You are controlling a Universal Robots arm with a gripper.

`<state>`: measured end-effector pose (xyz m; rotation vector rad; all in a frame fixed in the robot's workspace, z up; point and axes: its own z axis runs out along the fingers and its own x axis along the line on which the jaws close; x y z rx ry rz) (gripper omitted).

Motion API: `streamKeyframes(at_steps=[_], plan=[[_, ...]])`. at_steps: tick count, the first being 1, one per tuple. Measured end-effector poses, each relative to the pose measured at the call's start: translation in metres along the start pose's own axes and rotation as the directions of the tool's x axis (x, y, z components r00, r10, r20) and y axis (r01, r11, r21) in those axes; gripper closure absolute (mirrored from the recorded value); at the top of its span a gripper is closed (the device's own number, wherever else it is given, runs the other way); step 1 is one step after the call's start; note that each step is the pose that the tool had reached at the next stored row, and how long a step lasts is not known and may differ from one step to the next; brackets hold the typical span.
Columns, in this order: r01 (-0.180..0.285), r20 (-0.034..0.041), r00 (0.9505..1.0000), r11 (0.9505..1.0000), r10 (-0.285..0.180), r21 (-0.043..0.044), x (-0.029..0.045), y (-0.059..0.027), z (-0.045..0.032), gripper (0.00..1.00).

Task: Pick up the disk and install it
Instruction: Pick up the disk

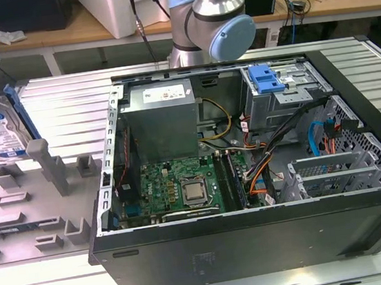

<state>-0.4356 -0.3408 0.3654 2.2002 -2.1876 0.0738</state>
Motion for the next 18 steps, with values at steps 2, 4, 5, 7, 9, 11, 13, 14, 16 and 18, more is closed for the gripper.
streamKeyframes(at_steps=[2, 4, 5, 7, 9, 11, 13, 14, 16, 18], plan=[[0.000, 0.0000, 1.0000, 1.0000, 0.000, 0.0000, 0.0002, 0.0000, -0.0026, 0.63], [0.000, 0.0001, 1.0000, 1.0000, 0.000, 0.0001, 0.0004, 0.0000, -0.0072, 0.63], [0.000, 0.0000, 1.0000, 1.0000, 0.000, 0.0000, 0.0005, 0.0000, -0.0086, 0.63], [0.000, 0.0001, 1.0000, 1.0000, 0.000, 0.0001, 0.0007, -0.0001, -0.0117, 0.63], [0.000, 0.0000, 1.0000, 1.0000, 0.000, -0.0001, 0.0009, -0.0001, -0.0142, 0.63], [0.000, 0.0000, 1.0000, 1.0000, 0.000, 0.0000, 0.0010, -0.0001, -0.0171, 0.63], [0.000, 0.0000, 1.0000, 1.0000, 0.000, -0.0001, 0.0012, -0.0001, -0.0199, 0.63], [0.000, 0.0000, 1.0000, 1.0000, 0.000, -0.0001, 0.0013, -0.0001, -0.0219, 0.63], [0.000, 0.0000, 1.0000, 1.0000, 0.000, -0.0001, 0.0016, -0.0001, -0.0263, 0.63], [0.000, -0.0001, 1.0000, 1.0000, 0.000, -0.0001, 0.0018, -0.0002, -0.0292, 0.63]])
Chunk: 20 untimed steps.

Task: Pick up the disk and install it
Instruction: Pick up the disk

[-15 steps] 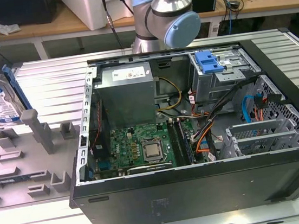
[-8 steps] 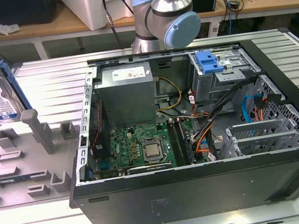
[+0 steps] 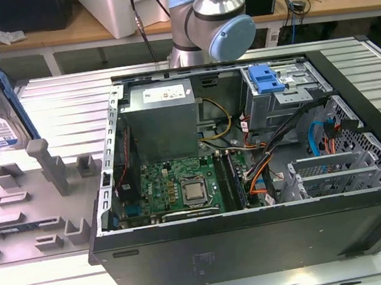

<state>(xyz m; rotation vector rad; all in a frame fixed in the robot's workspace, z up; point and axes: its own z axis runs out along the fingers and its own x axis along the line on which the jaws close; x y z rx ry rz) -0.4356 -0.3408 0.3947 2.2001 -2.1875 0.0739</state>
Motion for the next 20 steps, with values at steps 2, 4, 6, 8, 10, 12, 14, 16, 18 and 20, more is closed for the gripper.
streamKeyframes(at_steps=[2, 4, 6, 8, 10, 12, 14, 16, 18, 20], plan=[[0.000, -0.0001, 1.0000, 1.0000, 0.000, 0.0000, 0.0002, 0.0000, -0.0036, 0.63], [0.000, -0.0002, 1.0000, 1.0000, 0.000, -0.0001, 0.0004, 0.0000, -0.0070, 0.63], [0.000, -0.0002, 1.0000, 1.0000, 0.000, -0.0001, 0.0007, -0.0001, -0.0115, 0.63], [0.000, -0.0002, 1.0000, 1.0000, 0.000, -0.0001, 0.0010, -0.0001, -0.0159, 0.63], [0.000, -0.0002, 1.0000, 1.0000, 0.000, -0.0002, 0.0012, -0.0001, -0.0205, 0.63], [0.000, -0.0002, 1.0000, 1.0000, 0.000, -0.0002, 0.0014, -0.0002, -0.0238, 0.63], [0.000, -0.0001, 1.0000, 1.0000, 0.000, -0.0003, 0.0016, -0.0001, -0.0274, 0.63], [0.000, -0.0002, 1.0000, 1.0000, 0.000, -0.0003, 0.0019, -0.0002, -0.0318, 0.63], [0.000, -0.0002, 1.0000, 1.0000, 0.000, -0.0004, 0.0020, -0.0002, -0.0338, 0.63], [0.000, -0.0002, 1.0000, 1.0000, 0.000, -0.0004, 0.0022, -0.0002, -0.0357, 0.63]])
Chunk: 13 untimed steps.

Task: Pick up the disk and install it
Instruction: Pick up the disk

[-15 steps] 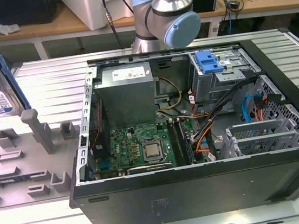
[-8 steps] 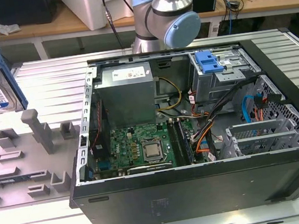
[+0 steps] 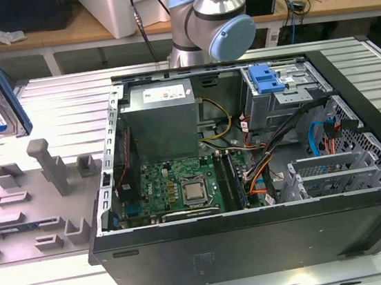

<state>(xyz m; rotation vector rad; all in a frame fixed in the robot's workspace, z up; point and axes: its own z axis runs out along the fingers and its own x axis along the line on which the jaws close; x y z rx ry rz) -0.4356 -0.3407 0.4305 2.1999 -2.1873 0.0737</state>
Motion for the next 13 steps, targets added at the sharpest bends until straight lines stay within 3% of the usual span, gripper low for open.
streamKeyframes(at_steps=[13], plan=[[0.000, 0.0000, 1.0000, 1.0000, 0.000, 0.0000, 0.0005, -0.0001, -0.0082, 0.63]])
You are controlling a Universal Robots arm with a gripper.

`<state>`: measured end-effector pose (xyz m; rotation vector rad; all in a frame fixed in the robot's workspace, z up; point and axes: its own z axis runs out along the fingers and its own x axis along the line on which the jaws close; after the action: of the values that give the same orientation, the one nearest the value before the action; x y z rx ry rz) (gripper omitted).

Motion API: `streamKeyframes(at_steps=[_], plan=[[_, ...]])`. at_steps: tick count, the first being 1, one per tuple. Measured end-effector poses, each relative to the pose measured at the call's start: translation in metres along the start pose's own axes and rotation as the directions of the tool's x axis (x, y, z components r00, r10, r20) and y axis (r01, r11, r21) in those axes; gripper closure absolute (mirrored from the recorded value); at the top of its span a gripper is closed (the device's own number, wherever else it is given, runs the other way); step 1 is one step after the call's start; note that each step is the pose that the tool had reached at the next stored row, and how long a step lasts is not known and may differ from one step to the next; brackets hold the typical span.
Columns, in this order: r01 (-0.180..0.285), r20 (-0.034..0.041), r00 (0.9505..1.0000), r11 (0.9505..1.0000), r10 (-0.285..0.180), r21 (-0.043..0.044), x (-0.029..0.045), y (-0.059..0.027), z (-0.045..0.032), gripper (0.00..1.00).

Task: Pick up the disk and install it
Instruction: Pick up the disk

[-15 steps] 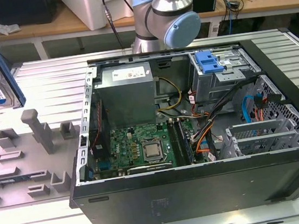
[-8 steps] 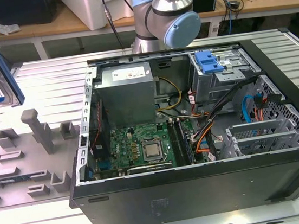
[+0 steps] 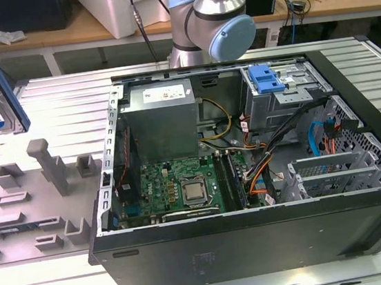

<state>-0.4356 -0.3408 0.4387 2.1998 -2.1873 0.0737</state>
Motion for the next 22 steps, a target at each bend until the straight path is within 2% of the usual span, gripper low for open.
streamKeyframes(at_steps=[12, 16, 22], plan=[[0.000, -0.0001, 1.0000, 1.0000, 0.000, -0.0004, 0.0011, -0.0001, -0.0186, 0.63], [0.000, 0.0000, 1.0000, 1.0000, 0.000, -0.0010, 0.0017, -0.0002, -0.0277, 0.63], [0.001, 0.0000, 1.0000, 1.0000, -0.001, -0.0086, 0.0031, -0.0027, -0.0359, 0.63]])
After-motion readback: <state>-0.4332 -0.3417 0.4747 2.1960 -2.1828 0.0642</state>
